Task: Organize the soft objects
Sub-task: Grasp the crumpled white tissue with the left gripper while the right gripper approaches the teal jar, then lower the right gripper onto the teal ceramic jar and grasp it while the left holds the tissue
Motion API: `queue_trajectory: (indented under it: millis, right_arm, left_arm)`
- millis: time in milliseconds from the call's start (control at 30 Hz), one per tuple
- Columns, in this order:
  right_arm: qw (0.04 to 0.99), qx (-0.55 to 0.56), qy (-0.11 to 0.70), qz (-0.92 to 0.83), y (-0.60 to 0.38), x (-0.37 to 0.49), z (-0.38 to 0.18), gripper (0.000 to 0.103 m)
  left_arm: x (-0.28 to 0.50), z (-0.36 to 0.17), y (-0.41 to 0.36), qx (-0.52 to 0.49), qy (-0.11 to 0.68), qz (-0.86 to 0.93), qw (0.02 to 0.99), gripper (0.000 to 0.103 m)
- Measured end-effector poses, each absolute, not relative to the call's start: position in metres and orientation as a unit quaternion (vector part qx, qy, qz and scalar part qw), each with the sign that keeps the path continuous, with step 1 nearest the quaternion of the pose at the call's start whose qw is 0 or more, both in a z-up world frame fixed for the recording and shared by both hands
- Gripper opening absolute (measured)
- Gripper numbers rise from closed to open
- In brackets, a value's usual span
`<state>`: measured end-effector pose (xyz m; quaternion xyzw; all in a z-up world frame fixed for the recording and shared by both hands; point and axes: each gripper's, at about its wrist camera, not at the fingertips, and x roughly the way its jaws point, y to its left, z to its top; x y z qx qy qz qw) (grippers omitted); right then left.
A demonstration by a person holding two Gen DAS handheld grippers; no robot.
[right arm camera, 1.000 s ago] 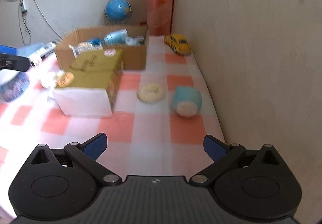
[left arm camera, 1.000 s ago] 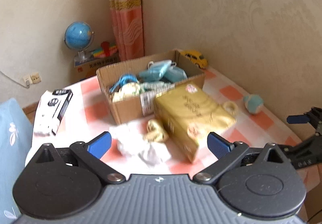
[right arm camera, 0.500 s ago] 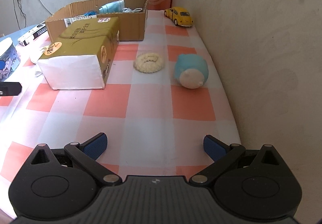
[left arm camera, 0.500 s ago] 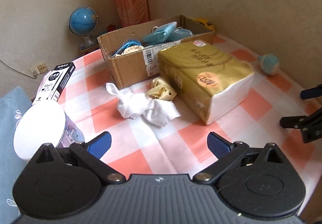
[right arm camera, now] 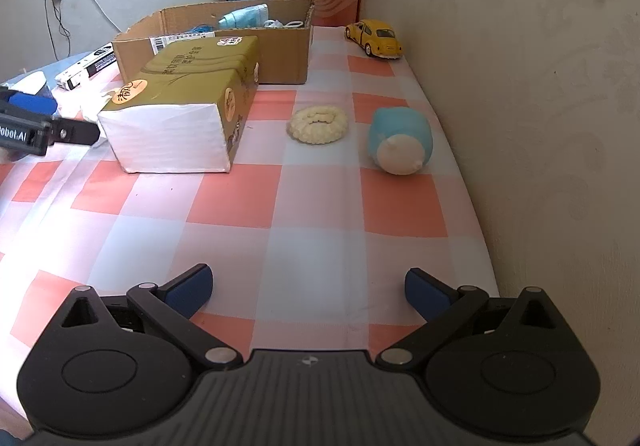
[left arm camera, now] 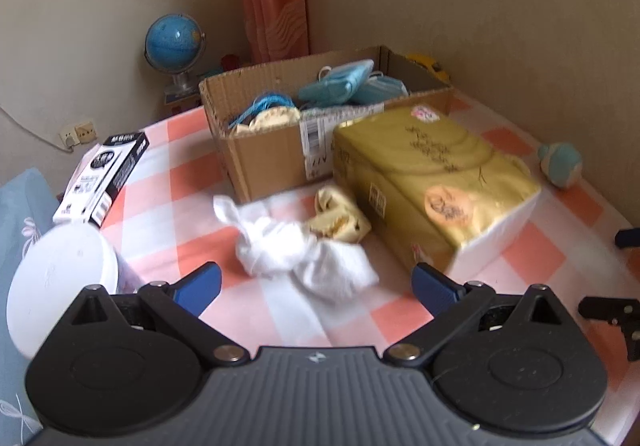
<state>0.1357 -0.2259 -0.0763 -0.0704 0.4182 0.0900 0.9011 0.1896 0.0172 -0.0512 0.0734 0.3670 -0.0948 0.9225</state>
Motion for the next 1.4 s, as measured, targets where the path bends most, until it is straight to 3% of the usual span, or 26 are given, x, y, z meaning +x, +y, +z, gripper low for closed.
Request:
queue_trajectory:
  millis: [400, 500, 733, 1000, 1133, 1400]
  right_arm:
    - [0.902, -0.067, 0.419, 0.081, -0.225, 0.136, -0.076, 0.103]
    - [0.903, -0.067, 0.417, 0.081, -0.225, 0.135, -0.076, 0.103]
    - [0.903, -0.067, 0.416, 0.08, -0.225, 0.135, -0.077, 0.103]
    - [0.903, -0.066, 0.417, 0.08, -0.225, 0.135, -0.077, 0.103]
    - [0.904, -0.065, 0.415, 0.078, -0.225, 0.135, -0.077, 0.103]
    - [0.904, -0.066, 0.414, 0.08, -0.224, 0.135, -0.077, 0.103]
  left_arm:
    - [0.201, -0.057, 0.035, 0.056, 0.368, -0.081, 0.925, 0.101]
    - [0.203, -0.052, 0.041, 0.027, 0.352, -0.092, 0.931, 0.095]
    - [0.217, -0.053, 0.045, 0.021, 0.36, -0.102, 0.927, 0.061]
    - [0.224, -0.063, 0.048, 0.012, 0.375, -0.118, 0.919, 0.061]
    - [0.224, -0.061, 0.052, 0.006, 0.372, -0.121, 0.92, 0.045]
    - [0.202, -0.055, 0.059, -0.003, 0.393, -0.142, 0.908, 0.044]
